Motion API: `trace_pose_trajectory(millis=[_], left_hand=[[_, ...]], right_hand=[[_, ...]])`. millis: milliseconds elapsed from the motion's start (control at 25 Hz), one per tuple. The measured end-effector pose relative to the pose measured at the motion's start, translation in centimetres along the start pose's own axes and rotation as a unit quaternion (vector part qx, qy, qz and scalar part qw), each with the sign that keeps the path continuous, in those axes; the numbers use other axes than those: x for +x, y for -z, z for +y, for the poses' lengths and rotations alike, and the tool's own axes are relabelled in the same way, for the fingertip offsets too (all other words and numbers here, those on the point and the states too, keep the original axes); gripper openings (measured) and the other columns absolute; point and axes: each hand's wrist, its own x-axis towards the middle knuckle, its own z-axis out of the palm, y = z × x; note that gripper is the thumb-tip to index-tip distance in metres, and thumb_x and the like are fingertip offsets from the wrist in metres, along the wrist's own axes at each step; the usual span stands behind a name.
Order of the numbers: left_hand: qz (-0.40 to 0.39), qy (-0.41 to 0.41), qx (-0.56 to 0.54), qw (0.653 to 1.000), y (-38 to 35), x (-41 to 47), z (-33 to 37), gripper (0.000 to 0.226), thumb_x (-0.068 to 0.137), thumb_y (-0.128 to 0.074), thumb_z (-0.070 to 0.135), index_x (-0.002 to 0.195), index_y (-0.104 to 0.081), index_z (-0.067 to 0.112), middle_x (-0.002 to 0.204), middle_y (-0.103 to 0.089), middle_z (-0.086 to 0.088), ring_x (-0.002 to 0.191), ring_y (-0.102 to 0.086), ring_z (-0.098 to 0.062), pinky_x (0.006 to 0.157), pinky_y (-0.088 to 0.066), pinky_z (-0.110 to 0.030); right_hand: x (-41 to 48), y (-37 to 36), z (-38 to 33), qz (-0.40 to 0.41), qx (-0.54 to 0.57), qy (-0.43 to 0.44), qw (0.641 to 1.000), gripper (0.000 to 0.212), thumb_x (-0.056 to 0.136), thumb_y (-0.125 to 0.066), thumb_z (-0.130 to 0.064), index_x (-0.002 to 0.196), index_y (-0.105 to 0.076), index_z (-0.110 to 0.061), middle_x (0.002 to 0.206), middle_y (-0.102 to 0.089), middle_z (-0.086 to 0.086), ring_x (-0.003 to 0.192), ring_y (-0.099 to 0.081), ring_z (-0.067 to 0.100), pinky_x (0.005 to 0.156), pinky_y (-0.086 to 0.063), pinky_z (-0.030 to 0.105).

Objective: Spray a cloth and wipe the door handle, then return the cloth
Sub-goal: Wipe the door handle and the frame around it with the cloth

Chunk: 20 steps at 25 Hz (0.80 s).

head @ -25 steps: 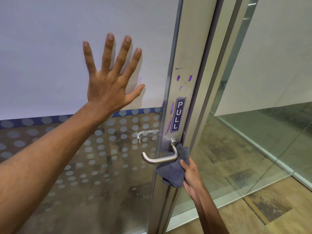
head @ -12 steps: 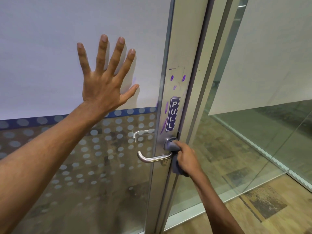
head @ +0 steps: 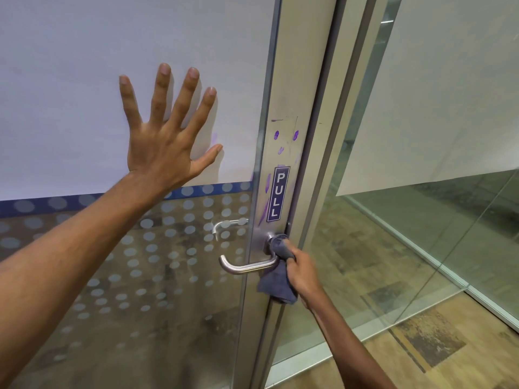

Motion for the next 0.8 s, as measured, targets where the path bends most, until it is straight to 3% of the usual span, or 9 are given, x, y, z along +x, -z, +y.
trace_pose_trajectory(millis=[40,80,160,240,320,400,520,680,800], left_hand=[[0.0,-0.001,0.002,1.0,0.1,0.0,0.1,0.087,0.097,-0.03,0.075,0.165,-0.008,0.025,0.168,-0.013,-0.011,0.151,-0.018,-0.045,0.106,-0.015,-0.08],[0.001,-0.003,0.003,1.0,0.0,0.0,0.1,0.087,0.097,-0.03,0.075,0.165,-0.008,0.025,0.168,-0.013,-0.01,0.151,-0.018,-0.045,0.105,-0.016,-0.08],[0.005,0.0,0.0,1.0,-0.3,0.1,-0.1,0.088,0.096,-0.03,0.076,0.165,-0.007,0.026,0.169,-0.012,-0.01,0.151,-0.017,-0.044,0.105,-0.017,-0.081],[0.009,0.003,0.002,1.0,-0.6,0.0,-0.3,0.089,0.096,-0.03,0.077,0.165,-0.006,0.026,0.169,-0.011,-0.009,0.151,-0.017,-0.045,0.104,-0.017,-0.081],[0.012,0.001,0.012,1.0,-0.7,-0.1,-0.2,0.089,0.095,-0.03,0.077,0.165,-0.007,0.026,0.168,-0.011,-0.01,0.15,-0.018,-0.045,0.104,-0.018,-0.081],[0.009,0.001,0.016,1.0,-0.6,0.0,-0.1,0.089,0.095,-0.03,0.077,0.165,-0.006,0.026,0.168,-0.012,-0.01,0.15,-0.019,-0.045,0.104,-0.019,-0.081],[0.007,0.001,0.02,1.0,-0.6,0.1,-0.2,0.089,0.095,-0.03,0.077,0.165,-0.007,0.026,0.168,-0.012,-0.01,0.15,-0.019,-0.045,0.104,-0.019,-0.081],[0.005,0.003,0.027,1.0,-0.5,0.0,-0.2,0.089,0.095,-0.03,0.077,0.165,-0.008,0.026,0.168,-0.013,-0.01,0.15,-0.02,-0.046,0.104,-0.018,-0.081],[0.007,0.0,0.032,0.999,-0.3,0.0,-0.1,0.088,0.096,-0.032,0.075,0.164,-0.011,0.024,0.167,-0.016,-0.011,0.149,-0.021,-0.046,0.104,-0.019,-0.081]], right_hand=[[-0.1,-0.4,0.5,-0.004,0.177,-0.097,0.979,0.043,0.089,-0.038,0.009,0.119,-0.064,-0.008,0.11,-0.07,0.014,0.091,-0.067,0.024,0.078,-0.053,0.023],[-0.5,-0.9,1.1,-0.024,0.338,-0.179,0.924,0.039,0.089,-0.036,0.007,0.115,-0.063,-0.002,0.099,-0.072,0.016,0.08,-0.068,0.025,0.071,-0.055,0.029],[-1.6,-2.0,1.8,-0.087,0.567,-0.275,0.771,0.036,0.088,-0.035,-0.003,0.107,-0.064,0.006,0.09,-0.073,0.02,0.077,-0.071,0.032,0.074,-0.057,0.039],[-2.8,-3.7,1.8,-0.111,0.695,-0.292,0.648,0.043,0.088,-0.036,-0.013,0.098,-0.069,0.013,0.095,-0.072,0.029,0.083,-0.072,0.04,0.071,-0.06,0.051],[-3.7,-5.6,1.1,-0.091,0.754,-0.287,0.584,0.045,0.089,-0.036,-0.017,0.102,-0.068,0.012,0.106,-0.069,0.031,0.092,-0.069,0.044,0.077,-0.056,0.056],[-4.3,-7.1,0.0,-0.078,0.777,-0.283,0.557,0.047,0.094,-0.033,-0.02,0.104,-0.068,0.009,0.107,-0.069,0.029,0.093,-0.069,0.043,0.081,-0.055,0.054],[-5.2,-8.0,-1.3,-0.107,0.78,-0.277,0.551,0.05,0.093,-0.032,-0.021,0.1,-0.072,0.01,0.107,-0.069,0.03,0.093,-0.07,0.043,0.074,-0.059,0.052],[-6.3,-7.9,-0.8,-0.059,0.742,-0.3,0.597,0.047,0.089,-0.04,-0.012,0.131,-0.05,0.006,0.131,-0.057,0.027,0.125,-0.05,0.039,0.115,-0.03,0.05],[-7.3,-7.9,-0.3,-0.032,0.732,-0.286,0.618,0.048,0.092,-0.037,-0.011,0.137,-0.045,0.004,0.135,-0.054,0.027,0.128,-0.048,0.038,0.118,-0.024,0.051]])
